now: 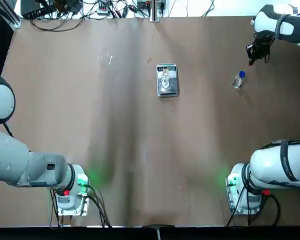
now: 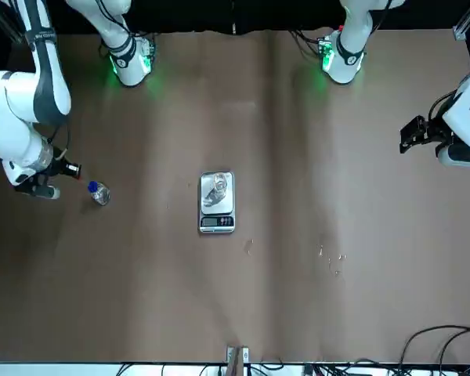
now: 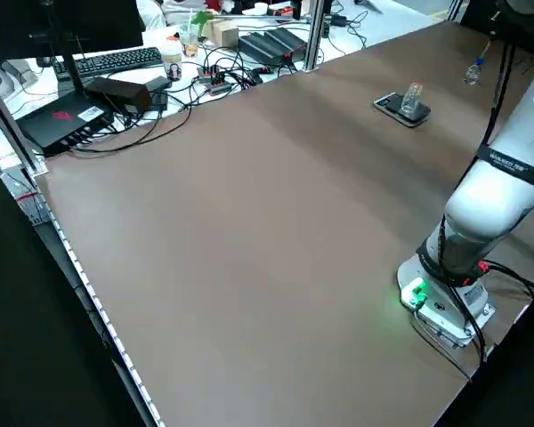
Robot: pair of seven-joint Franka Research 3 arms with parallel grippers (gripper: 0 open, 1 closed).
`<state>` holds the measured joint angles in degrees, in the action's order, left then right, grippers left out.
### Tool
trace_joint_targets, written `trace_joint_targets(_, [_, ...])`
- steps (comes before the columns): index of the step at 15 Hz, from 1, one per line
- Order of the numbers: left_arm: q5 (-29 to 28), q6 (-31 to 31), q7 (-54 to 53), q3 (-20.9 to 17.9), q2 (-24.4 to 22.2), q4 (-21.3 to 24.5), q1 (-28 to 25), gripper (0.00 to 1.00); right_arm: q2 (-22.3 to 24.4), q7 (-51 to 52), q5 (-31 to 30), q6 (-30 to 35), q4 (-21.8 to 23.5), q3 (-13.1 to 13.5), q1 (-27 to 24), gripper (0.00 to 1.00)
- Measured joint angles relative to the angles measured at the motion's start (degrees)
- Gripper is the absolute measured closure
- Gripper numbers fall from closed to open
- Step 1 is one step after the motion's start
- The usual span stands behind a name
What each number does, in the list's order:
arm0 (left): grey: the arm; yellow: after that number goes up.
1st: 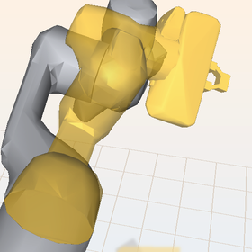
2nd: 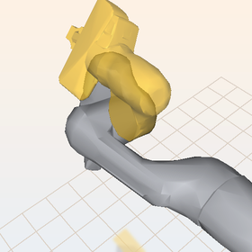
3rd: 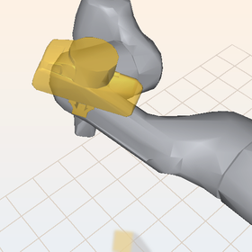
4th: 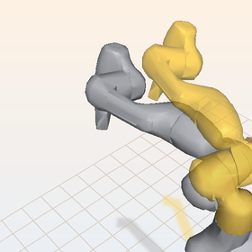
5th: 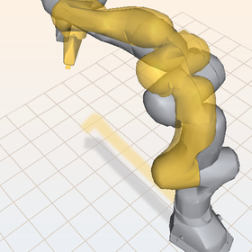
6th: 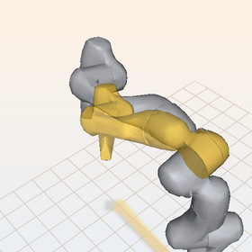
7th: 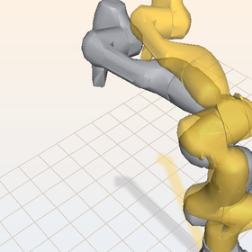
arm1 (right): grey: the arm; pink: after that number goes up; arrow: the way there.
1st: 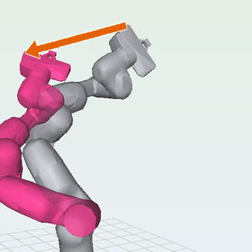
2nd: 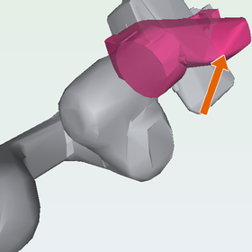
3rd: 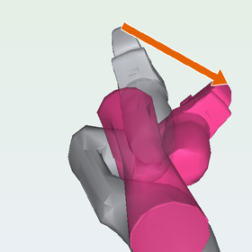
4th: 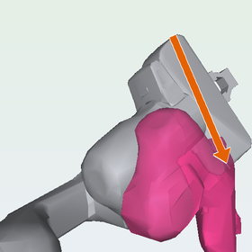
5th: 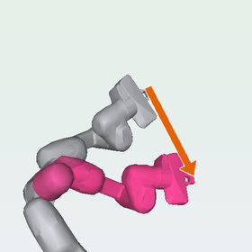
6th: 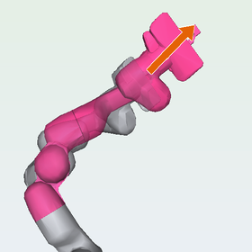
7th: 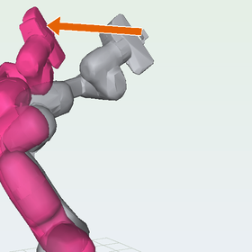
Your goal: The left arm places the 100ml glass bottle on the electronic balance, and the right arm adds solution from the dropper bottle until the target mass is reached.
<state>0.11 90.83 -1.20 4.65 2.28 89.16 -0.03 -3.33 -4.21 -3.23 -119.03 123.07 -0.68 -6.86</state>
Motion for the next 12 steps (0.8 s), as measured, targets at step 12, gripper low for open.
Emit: trace_joint_targets(12, [0.0, 0.0, 0.0, 0.0, 0.0, 0.0, 0.0, 0.00, 0.0, -1.5, -0.1, 0.5, -0.1, -0.1, 1.2, 0.95])
